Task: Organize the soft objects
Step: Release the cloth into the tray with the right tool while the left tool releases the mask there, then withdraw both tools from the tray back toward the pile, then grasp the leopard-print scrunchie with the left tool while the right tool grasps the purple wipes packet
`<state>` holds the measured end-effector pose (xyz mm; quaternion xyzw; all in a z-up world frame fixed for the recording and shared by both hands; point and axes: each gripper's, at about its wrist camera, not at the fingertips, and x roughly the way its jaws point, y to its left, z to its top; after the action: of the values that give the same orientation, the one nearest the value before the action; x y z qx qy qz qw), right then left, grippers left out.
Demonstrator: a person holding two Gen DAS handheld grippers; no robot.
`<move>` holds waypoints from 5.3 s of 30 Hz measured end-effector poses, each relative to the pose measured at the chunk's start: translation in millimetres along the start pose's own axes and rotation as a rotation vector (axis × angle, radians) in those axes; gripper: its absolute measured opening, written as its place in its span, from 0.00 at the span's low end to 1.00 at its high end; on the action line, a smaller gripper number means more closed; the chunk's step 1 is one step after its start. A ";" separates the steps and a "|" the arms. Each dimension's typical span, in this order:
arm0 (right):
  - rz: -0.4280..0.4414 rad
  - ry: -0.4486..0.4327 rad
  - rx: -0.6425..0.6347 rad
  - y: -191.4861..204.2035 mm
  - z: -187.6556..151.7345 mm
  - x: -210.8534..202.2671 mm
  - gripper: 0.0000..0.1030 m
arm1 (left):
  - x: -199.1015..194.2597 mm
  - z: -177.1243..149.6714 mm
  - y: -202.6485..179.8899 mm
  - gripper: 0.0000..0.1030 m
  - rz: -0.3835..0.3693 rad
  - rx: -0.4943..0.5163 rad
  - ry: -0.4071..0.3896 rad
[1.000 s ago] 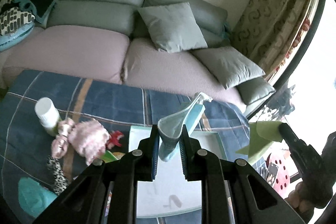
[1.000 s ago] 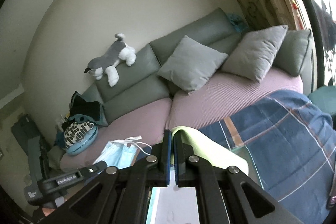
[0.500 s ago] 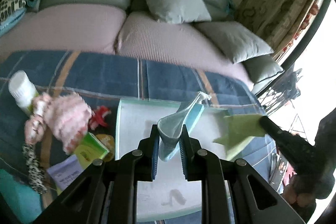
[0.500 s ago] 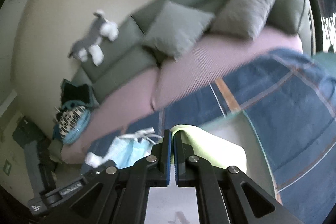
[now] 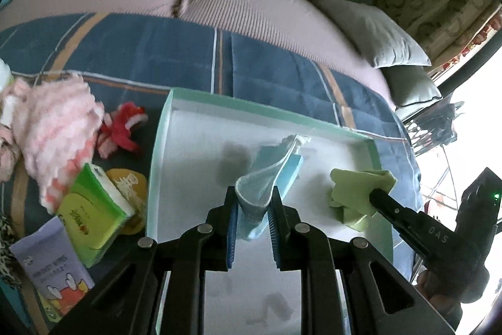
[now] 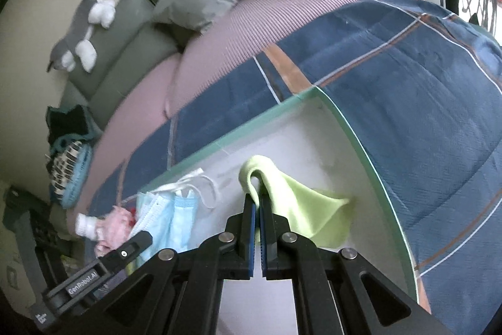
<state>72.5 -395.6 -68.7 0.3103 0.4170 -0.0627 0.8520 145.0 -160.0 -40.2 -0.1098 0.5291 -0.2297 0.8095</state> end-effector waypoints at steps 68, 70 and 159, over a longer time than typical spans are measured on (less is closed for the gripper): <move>-0.369 -0.034 -0.208 37.7 -0.8 -11.0 1.00 | -41.5 7.8 27.2 0.98 0.372 0.033 -0.154; -0.355 -0.059 -0.202 39.7 0.9 -17.1 1.00 | -47.2 8.9 27.3 1.00 0.378 0.038 -0.173; 0.068 0.400 -0.701 247.9 -154.3 97.3 0.83 | -83.0 23.2 168.3 0.79 0.420 -0.100 0.240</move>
<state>122.2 -93.0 -94.5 0.0205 0.5600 0.1733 0.8099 181.3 25.5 -34.4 -0.0091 0.6435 -0.0411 0.7643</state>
